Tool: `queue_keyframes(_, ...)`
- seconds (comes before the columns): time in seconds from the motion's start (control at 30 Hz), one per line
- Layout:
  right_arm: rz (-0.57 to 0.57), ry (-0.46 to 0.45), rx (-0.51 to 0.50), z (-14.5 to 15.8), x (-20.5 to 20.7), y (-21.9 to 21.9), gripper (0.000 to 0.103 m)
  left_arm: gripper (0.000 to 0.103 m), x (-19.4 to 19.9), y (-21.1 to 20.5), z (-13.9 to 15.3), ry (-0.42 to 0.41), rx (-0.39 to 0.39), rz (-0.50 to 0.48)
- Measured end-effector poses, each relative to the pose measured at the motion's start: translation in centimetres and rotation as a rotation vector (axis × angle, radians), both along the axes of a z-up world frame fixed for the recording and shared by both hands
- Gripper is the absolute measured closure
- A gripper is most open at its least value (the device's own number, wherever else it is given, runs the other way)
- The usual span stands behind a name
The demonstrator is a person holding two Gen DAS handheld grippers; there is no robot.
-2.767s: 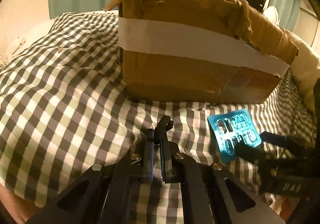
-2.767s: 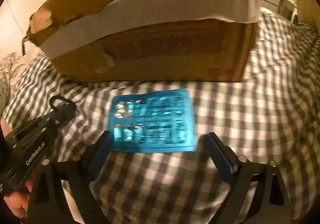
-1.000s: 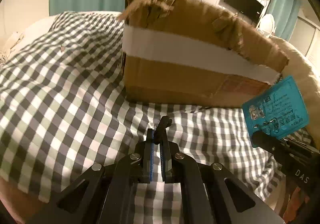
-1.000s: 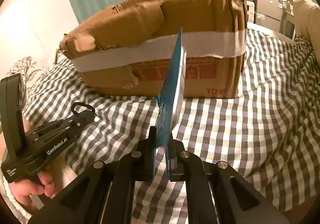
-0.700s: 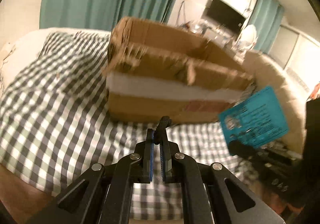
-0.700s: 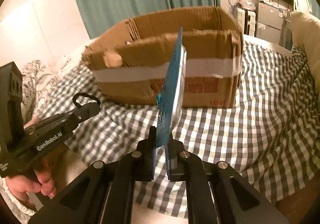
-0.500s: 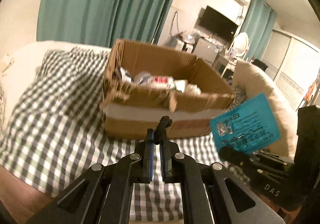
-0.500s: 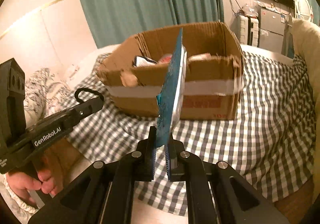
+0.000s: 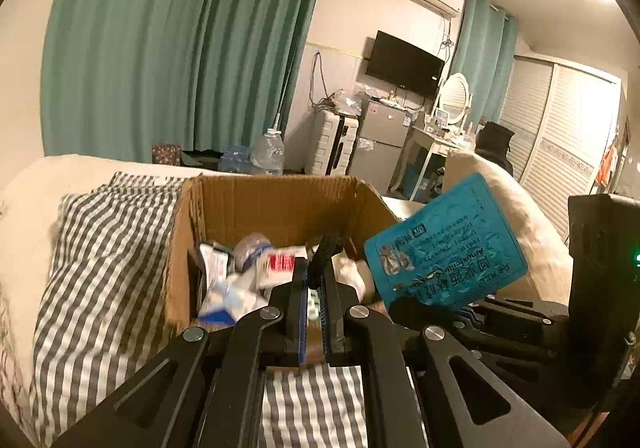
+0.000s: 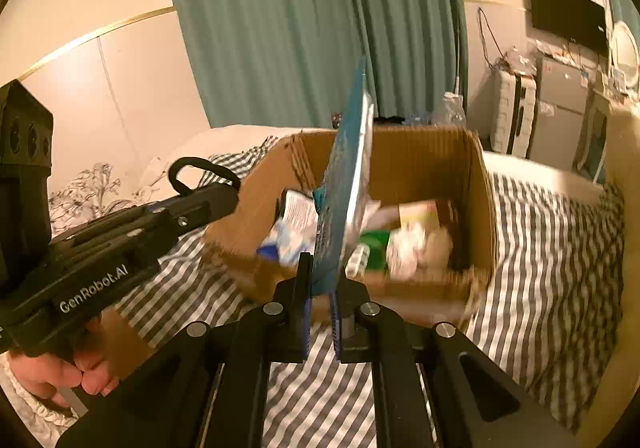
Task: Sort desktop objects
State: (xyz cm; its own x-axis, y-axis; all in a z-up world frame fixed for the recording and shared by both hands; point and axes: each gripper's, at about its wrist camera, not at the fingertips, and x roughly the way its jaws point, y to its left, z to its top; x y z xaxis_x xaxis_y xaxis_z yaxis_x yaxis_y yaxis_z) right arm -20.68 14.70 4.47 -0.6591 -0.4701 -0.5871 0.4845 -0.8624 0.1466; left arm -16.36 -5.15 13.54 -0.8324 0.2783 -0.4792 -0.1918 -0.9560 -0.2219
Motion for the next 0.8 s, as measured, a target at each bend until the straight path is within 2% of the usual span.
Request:
queue_keyframes(0.23, -0.040, -0.002, 0.029, -0.5, -6.3, 0.2, 0.096, 0.096, -5.9, -0.6, -1.4, -0.031, -0.044, 0.040)
queue_keyframes(0.27, -0.050, -0.001, 0.030, -0.7, -6.8, 0.4, 0.094, 0.094, -6.6, -0.7, -1.9, -0.033, -0.052, 0.035)
queue_keyframes(0.3, -0.068, 0.003, 0.027, -0.8, -7.4, 0.7, 0.088, 0.081, -7.1, -0.7, -2.2, -0.038, -0.056, 0.024)
queue_keyframes(0.33, -0.077, 0.015, 0.017, -0.8, -7.6, 0.9, 0.059, 0.054, -7.6, -0.7, -2.6, -0.043, -0.058, 0.006)
queue_keyframes(0.37, -0.089, 0.033, 0.005, -0.8, -7.8, 1.2, 0.021, 0.037, -7.9, -0.7, -3.0, -0.043, -0.071, 0.002)
queue_keyframes(0.4, -0.113, 0.060, -0.008, -0.7, -7.8, 1.6, 0.013, 0.017, -7.8, -0.7, -3.2, -0.027, -0.085, 0.018)
queue_keyframes(0.43, -0.139, 0.101, -0.028, -0.7, -7.4, 2.1, 0.012, 0.010, -7.6, -0.9, -3.3, 0.004, -0.094, 0.037)
queue_keyframes(0.5, -0.156, 0.152, -0.067, -0.4, -7.0, 2.9, 0.012, 0.006, -7.4, -1.2, -3.9, 0.038, -0.100, 0.050)
queue_keyframes(0.57, -0.162, 0.165, -0.081, -0.3, -6.9, 3.3, 0.012, 0.004, -7.1, -1.6, -4.3, 0.040, -0.086, 0.081)
queue_keyframes(0.6, -0.169, 0.169, -0.080, -0.2, -6.9, 3.5, 0.012, 0.001, -6.9, -1.7, -4.5, 0.042, -0.074, 0.096)
queue_keyframes(0.67, -0.177, 0.176, -0.050, -0.2, -6.6, 3.6, 0.012, 0.000, -6.4, -2.0, -4.8, 0.039, -0.059, 0.138)
queue_keyframes(0.8, -0.201, 0.175, 0.002, -0.2, -5.8, 3.4, 0.012, 0.000, -5.6, -1.9, -4.6, 0.013, -0.090, 0.197)
